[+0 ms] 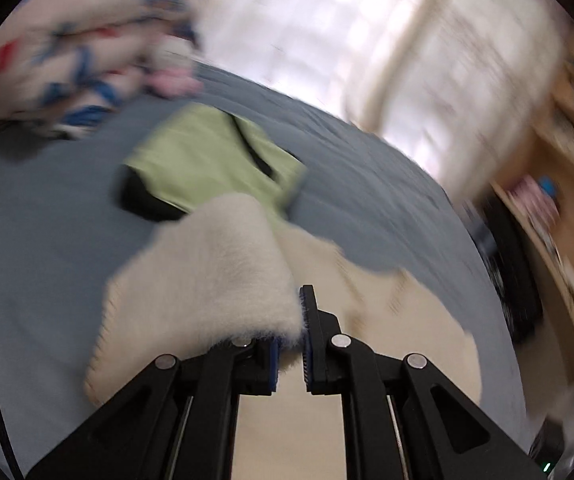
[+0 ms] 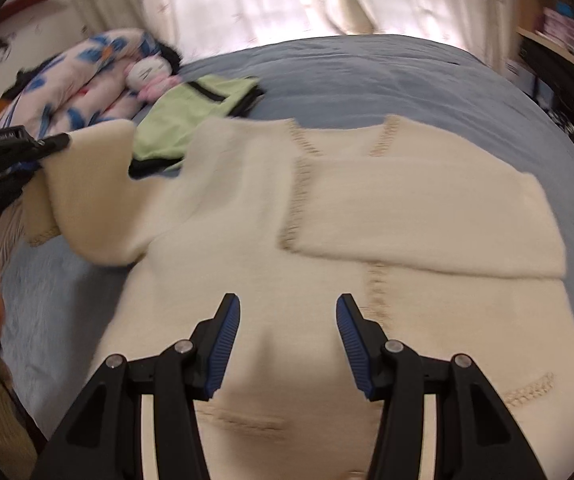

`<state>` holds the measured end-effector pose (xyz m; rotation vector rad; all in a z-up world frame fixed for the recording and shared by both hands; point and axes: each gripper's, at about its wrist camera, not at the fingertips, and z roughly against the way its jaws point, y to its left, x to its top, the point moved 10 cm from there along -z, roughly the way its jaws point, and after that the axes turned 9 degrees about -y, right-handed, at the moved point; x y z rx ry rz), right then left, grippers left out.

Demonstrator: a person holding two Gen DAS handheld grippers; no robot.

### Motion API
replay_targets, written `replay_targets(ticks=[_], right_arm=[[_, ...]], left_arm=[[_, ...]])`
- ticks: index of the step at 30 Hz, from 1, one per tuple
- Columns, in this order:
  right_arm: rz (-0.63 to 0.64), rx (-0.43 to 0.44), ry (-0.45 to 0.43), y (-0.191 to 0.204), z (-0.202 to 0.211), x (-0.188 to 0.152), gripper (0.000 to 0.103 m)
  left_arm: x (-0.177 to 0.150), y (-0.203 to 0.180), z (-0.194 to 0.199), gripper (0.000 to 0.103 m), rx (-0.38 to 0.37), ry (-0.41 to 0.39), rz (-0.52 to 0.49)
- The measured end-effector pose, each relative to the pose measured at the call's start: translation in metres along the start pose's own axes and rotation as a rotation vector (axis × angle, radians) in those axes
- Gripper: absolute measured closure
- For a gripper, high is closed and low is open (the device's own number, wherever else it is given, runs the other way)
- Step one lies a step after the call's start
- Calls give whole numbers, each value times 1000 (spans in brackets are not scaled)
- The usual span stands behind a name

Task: Fold large clothes
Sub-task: 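Grasp the other sleeve cuff with the left tool and fold it across the front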

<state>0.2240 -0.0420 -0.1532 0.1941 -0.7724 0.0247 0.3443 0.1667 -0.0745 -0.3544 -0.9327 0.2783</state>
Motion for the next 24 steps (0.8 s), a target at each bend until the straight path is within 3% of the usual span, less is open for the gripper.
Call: replay_targets(ticks=[3, 6, 8, 10, 13, 18, 24], right_arm=[[-59, -26, -6, -34, 3, 3, 53], [-96, -60, -9, -60, 7, 2, 52], [-116, -68, -11, -74, 9, 1, 52], [-130, -66, -15, -82, 11, 0, 52], [-144, -57, -16, -90, 10, -1, 52], [-138, -19, -15, -84, 9, -2, 52], [-62, 28, -26, -57, 11, -1, 52]], left_arm=[[-55, -49, -35, 92, -44, 128, -61], [-116, -74, -70, 74, -44, 310, -66], [-144, -78, -81, 56, -5, 378, -78], [-157, -78, -84, 49, 25, 388, -91], [-161, -83, -78, 42, 4, 396, -76], [-156, -86, -53, 41, -70, 411, -42], [-147, -73, -2, 41, -91, 341, -41]])
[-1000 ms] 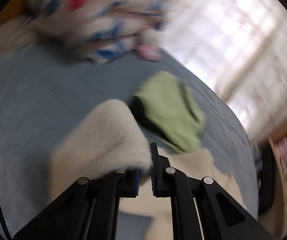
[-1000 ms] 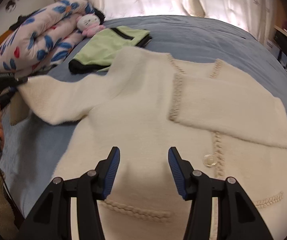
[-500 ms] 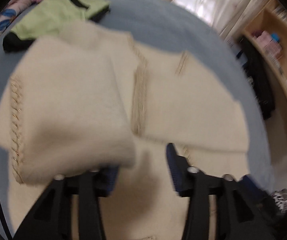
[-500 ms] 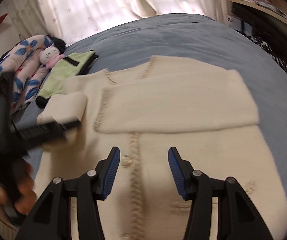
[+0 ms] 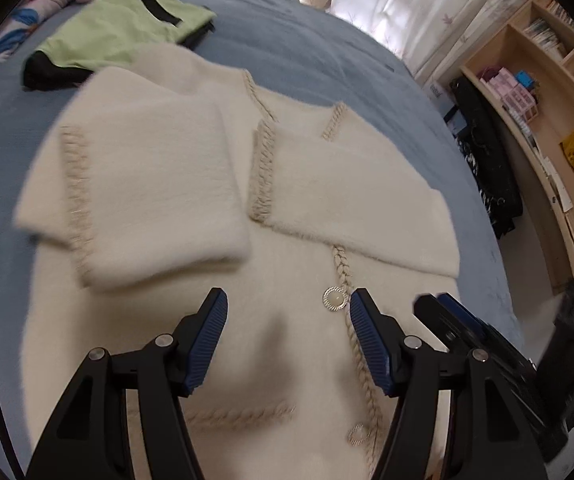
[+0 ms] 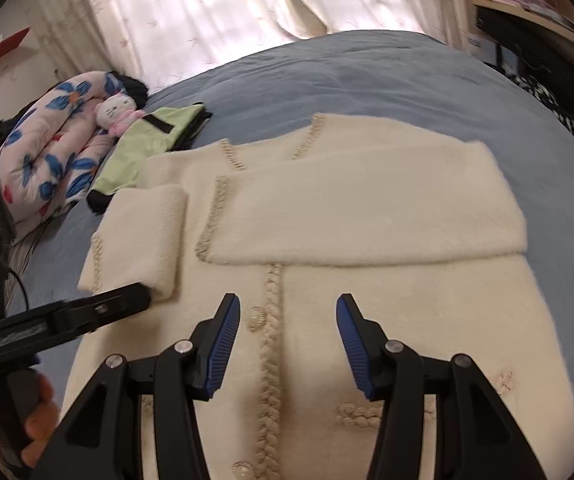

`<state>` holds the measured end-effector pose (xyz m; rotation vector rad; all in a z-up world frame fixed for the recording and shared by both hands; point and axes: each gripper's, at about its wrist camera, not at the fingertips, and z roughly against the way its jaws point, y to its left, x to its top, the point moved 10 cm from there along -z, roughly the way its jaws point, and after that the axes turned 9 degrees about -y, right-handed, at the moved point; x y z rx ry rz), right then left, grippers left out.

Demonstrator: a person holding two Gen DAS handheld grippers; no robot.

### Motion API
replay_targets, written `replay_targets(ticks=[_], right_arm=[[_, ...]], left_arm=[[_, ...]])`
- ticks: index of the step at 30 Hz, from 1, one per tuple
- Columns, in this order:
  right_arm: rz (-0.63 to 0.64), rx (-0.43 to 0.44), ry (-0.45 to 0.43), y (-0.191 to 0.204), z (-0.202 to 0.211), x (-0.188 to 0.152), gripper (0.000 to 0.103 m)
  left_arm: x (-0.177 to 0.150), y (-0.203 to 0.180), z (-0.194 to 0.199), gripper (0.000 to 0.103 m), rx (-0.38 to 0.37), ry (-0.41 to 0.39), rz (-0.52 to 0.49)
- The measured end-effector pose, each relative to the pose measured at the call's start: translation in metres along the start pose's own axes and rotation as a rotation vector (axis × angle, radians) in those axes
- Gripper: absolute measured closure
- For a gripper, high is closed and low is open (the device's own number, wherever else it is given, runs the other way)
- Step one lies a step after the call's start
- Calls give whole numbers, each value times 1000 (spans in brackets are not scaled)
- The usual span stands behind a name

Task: Fold large clothes

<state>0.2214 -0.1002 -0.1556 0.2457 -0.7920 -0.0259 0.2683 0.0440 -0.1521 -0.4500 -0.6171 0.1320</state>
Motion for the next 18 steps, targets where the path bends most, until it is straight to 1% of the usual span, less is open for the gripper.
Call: replay_targets(ticks=[1, 4, 6, 11, 13, 17, 18], right_arm=[[19, 15, 5, 8, -2, -1, 52], [93, 47, 8, 35, -7, -2, 52], [163, 78, 9, 57, -12, -4, 52], [371, 115, 5, 111, -27, -16, 52], [467, 117, -8, 131, -35, -22, 52], [641, 114, -33, 160, -48, -35, 52], [663, 119, -32, 165, -50, -37, 52]], left_arm=[[-1, 6, 11, 40, 7, -13, 3], [-2, 29, 35, 39, 58, -54, 17], [-3, 52, 50, 39, 115, -70, 31], [-4, 95, 65, 39, 212, -102, 60], [-8, 115, 69, 39, 245, -98, 86], [-18, 146, 68, 39, 252, -78, 161], [-21, 152, 69, 39, 256, -74, 175]])
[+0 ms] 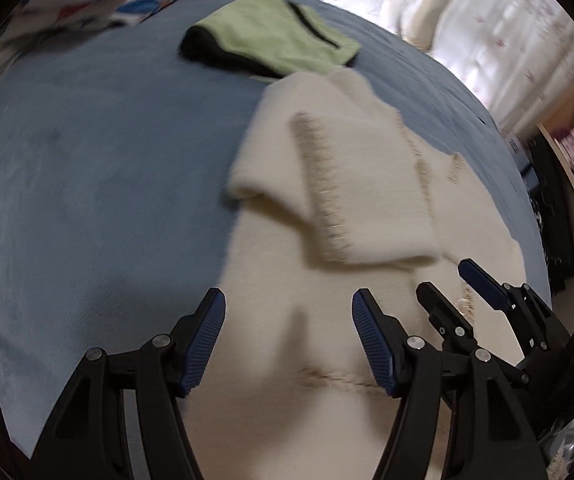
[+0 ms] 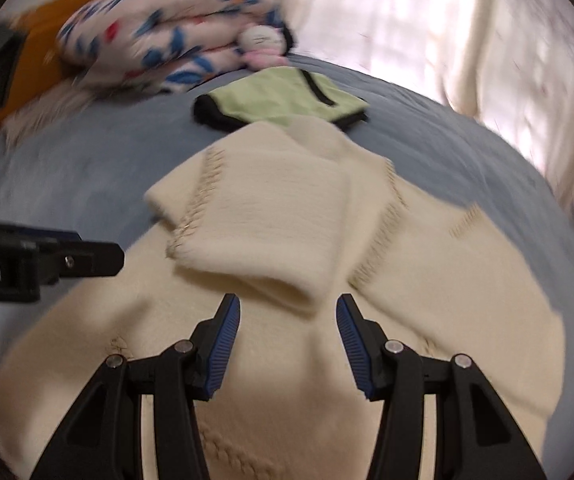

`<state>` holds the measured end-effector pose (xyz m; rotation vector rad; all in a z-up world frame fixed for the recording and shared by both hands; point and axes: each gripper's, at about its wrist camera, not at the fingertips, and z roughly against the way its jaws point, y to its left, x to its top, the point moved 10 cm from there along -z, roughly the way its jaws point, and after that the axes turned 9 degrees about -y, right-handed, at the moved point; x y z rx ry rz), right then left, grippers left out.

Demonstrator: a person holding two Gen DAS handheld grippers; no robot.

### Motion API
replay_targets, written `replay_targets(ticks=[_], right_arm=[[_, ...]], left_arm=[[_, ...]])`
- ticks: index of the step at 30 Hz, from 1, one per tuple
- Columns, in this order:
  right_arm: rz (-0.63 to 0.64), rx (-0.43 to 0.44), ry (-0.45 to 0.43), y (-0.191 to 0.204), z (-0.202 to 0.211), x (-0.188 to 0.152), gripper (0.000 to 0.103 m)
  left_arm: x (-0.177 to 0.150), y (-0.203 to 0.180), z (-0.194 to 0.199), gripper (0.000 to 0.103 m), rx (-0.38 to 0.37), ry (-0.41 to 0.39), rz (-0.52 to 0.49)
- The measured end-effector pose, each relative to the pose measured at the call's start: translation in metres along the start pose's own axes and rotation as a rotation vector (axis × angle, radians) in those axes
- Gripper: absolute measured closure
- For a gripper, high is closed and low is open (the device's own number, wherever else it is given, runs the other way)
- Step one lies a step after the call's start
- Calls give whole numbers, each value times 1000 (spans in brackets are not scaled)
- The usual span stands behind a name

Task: Fold large clothes

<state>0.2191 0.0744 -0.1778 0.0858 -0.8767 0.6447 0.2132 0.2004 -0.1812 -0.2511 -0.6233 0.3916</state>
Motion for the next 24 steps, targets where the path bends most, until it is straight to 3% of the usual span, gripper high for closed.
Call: replay_targets(ticks=[10, 21, 22, 24], right_arm=[[308, -44, -12, 52, -31, 7, 52], [370, -124, 48, 57, -61, 20, 53], [346, -112, 47, 56, -61, 23, 56], [280, -85, 44, 52, -58, 32, 75]], left_arm=[[-17, 46, -8, 38, 5, 42, 88], [-17, 46, 12, 38, -50, -3, 66], [-16, 47, 13, 38, -52, -6, 64], [-16, 49, 16, 38, -52, -11, 63]])
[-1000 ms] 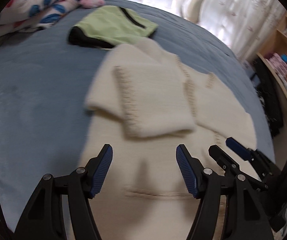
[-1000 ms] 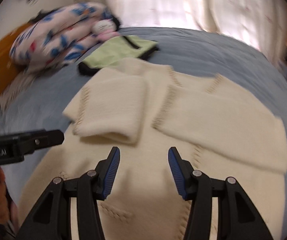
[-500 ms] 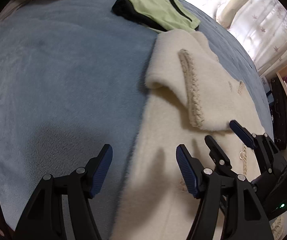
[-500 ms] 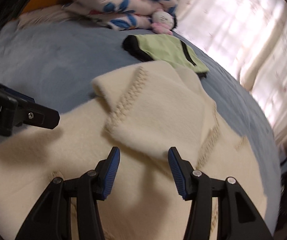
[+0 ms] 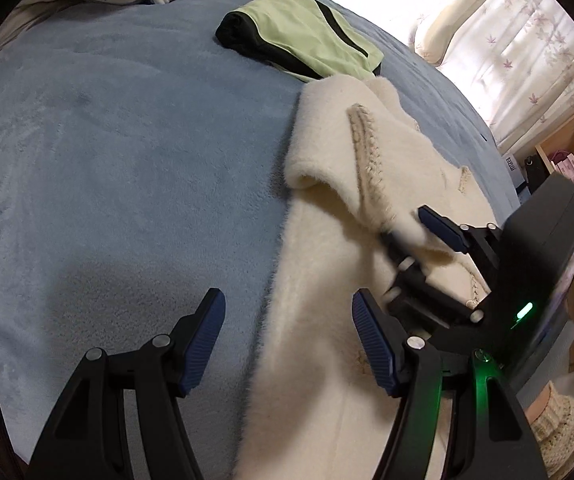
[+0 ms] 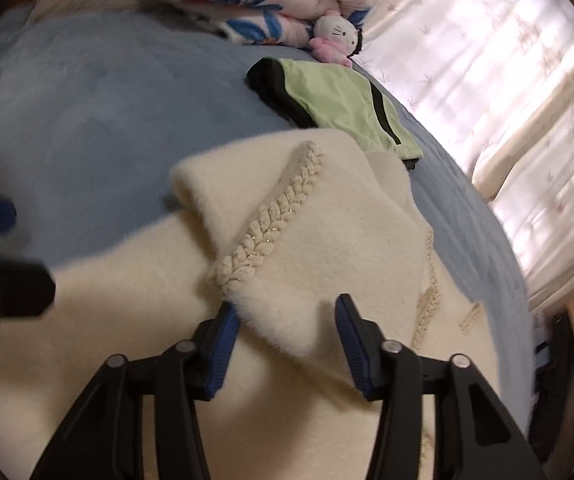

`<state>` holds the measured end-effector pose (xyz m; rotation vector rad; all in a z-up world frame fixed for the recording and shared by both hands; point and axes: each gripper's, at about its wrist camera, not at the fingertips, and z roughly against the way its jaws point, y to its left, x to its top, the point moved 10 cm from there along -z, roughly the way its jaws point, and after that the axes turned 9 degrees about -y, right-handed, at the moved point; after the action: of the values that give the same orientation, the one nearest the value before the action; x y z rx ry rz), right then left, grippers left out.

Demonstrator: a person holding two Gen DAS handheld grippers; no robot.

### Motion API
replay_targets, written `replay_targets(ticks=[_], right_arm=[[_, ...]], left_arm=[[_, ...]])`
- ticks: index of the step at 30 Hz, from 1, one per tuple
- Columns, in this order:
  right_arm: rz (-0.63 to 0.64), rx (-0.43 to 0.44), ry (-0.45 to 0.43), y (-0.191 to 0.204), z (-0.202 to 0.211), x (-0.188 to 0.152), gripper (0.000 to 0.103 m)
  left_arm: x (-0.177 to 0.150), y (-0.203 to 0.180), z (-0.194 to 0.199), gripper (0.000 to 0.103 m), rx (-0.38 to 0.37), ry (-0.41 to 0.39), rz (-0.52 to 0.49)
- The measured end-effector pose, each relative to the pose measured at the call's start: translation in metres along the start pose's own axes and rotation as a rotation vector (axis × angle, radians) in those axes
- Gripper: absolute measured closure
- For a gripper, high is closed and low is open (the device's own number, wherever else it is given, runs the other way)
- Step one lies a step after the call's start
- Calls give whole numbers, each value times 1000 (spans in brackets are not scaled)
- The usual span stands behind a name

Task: Fold large clothes

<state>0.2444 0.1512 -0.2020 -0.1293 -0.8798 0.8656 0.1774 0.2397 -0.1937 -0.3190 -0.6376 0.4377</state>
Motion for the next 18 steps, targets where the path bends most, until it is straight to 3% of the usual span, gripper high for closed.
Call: replay_targets(ticks=[1, 3, 7, 11, 15, 18], right_arm=[[-27, 3, 0, -5, 2, 4, 84], [-69, 6, -16, -13, 7, 10, 88], [-162, -6, -42, -38, 20, 20, 91], [-311, -62, -64, -88, 35, 22, 91], [-483, -124, -50, -142, 45, 2, 91], [-626, -158, -8, -180, 50, -32, 91]], left_arm=[[0, 2, 3, 38, -2, -4, 2], [-1, 6, 8, 38, -3, -9, 5], [0, 9, 11, 38, 1, -17, 8], [-1, 8, 13, 38, 5, -20, 8], [-3, -1, 9, 39, 4, -9, -10], [-6, -11, 7, 39, 1, -2, -31]])
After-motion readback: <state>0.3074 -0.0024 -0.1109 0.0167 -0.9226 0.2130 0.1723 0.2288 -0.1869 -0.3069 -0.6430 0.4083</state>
